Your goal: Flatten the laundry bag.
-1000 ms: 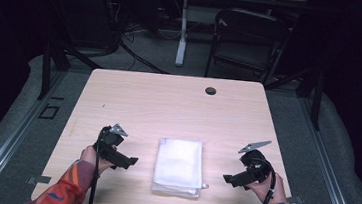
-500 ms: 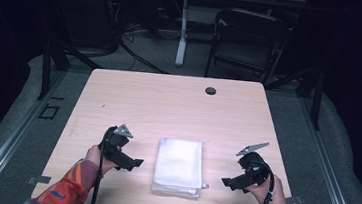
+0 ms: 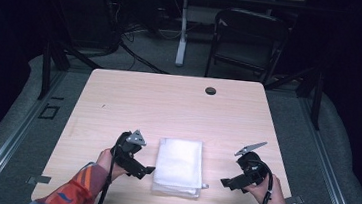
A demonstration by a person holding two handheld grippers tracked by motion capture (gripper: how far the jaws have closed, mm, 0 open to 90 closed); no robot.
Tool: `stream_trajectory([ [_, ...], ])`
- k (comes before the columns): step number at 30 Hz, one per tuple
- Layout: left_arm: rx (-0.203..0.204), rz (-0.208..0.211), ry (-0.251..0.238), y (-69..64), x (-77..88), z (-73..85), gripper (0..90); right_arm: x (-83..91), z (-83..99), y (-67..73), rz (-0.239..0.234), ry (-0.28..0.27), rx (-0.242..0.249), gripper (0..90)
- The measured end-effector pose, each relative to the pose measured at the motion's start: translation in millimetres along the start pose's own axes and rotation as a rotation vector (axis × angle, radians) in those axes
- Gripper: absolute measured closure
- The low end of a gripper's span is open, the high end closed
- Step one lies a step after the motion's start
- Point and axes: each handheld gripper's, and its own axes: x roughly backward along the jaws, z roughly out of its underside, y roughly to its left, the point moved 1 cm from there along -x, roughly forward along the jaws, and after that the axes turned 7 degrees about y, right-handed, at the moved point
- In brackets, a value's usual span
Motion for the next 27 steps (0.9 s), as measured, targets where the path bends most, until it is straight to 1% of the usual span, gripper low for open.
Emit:
stream_trajectory([
  [1, -0.006, -0.005, 0.001, -2.0, -1.6, -1.3, 0.0, 0.1, 0.7, 0.7, -0.008, -0.01, -0.006, 1.8],
  [2, -0.015, -0.008, 0.002, -3.6, -2.0, -2.7, 0.0, 0.7, 1.1, 1.4, -0.005, -0.015, -0.014, 2.2],
  [4, -0.025, 0.004, -0.009, -6.2, -1.9, -4.6, 0.0, 0.9, 0.7, 1.9, 0.002, -0.008, -0.015, 2.4],
  [5, -0.029, 0.003, -0.014, -7.9, -2.6, -5.2, 0.0, 0.1, 0.0, 2.6, -0.005, -0.009, -0.018, 2.3],
  [6, -0.036, 0.007, -0.014, -9.2, -3.4, -5.6, 0.0, -0.1, -1.3, 2.4, -0.005, 0.002, -0.008, 2.3],
  [7, -0.037, 0.014, -0.014, -11.0, -4.7, -5.8, 0.0, -0.9, -2.6, 3.4, -0.01, -0.009, -0.011, 2.3],
  [8, -0.043, 0.02, -0.009, -12.8, -5.5, -6.3, 0.0, -1.5, -3.9, 3.8, 0.003, -0.007, -0.009, 2.4],
  [9, -0.054, 0.03, -0.01, -15.3, -6.6, -7.0, 0.0, -3.6, -4.7, 5.1, -0.016, -0.023, -0.02, 2.4],
  [10, -0.054, 0.03, -0.01, -15.3, -6.6, -7.0, 0.0, -3.6, -4.7, 5.1, -0.016, -0.023, -0.02, 2.4],
  [11, -0.083, 0.035, -0.007, -20.8, -9.4, -9.5, 0.8, -3.9, -5.7, 4.9, -0.02, 0.015, -0.003, 2.4],
  [12, -0.083, 0.035, -0.007, -20.8, -9.4, -9.5, 1.1, -3.9, -5.7, 4.9, -0.02, 0.015, -0.003, 2.4],
  [14, -0.103, 0.049, 0.0, -26.5, -13.4, -12.7, 1.7, -3.5, -4.9, 4.1, -0.016, 0.012, -0.002, 2.8],
  [15, -0.125, 0.067, 0.01, -30.9, -17.6, -15.3, 2.1, -3.7, -4.6, 4.1, -0.016, 0.01, -0.004, 2.8],
  [17, -0.141, 0.08, 0.021, -34.4, -21.4, -17.4, 3.2, -3.5, -4.4, 3.8, -0.018, 0.013, -0.003, 2.9],
  [18, -0.141, 0.08, 0.021, -34.4, -21.4, -17.4, 4.5, -3.5, -4.4, 3.8, -0.018, 0.013, -0.003, 2.9],
  [19, -0.159, 0.102, 0.03, -37.6, -25.3, -18.5, 6.7, -4.1, -4.6, 4.0, -0.024, 0.016, -0.002, 3.0],
  [20, -0.168, 0.1, 0.038, -39.3, -27.2, -18.7, 8.2, -4.6, -4.6, 4.8, -0.033, 0.013, -0.01, 3.0],
  [21, -0.168, 0.1, 0.038, -39.3, -27.2, -18.7, 9.8, -4.9, -4.7, 4.9, -0.035, 0.015, -0.009, 3.1],
  [22, -0.185, 0.106, 0.044, -41.2, -29.2, -18.5, 12.9, -5.4, -4.8, 4.9, -0.043, 0.018, -0.008, 3.3],
  [23, -0.194, 0.106, 0.052, -43.0, -30.8, -18.2, 12.9, -5.4, -4.8, 4.9, -0.043, 0.018, -0.008, 3.3],
  [24, -0.208, 0.109, 0.059, -45.9, -33.6, -17.0, 15.2, -6.3, -5.0, 5.4, -0.045, 0.027, -0.004, 4.9],
  [25, -0.215, 0.108, 0.067, -47.7, -34.8, -16.2, 16.4, -6.7, -5.2, 6.0, -0.052, 0.028, -0.004, 4.9],
  [27, -0.22, 0.11, 0.071, -48.6, -35.6, -15.7, 22.5, -7.1, -5.6, 7.0, -0.05, 0.037, 0.0, 5.0],
])
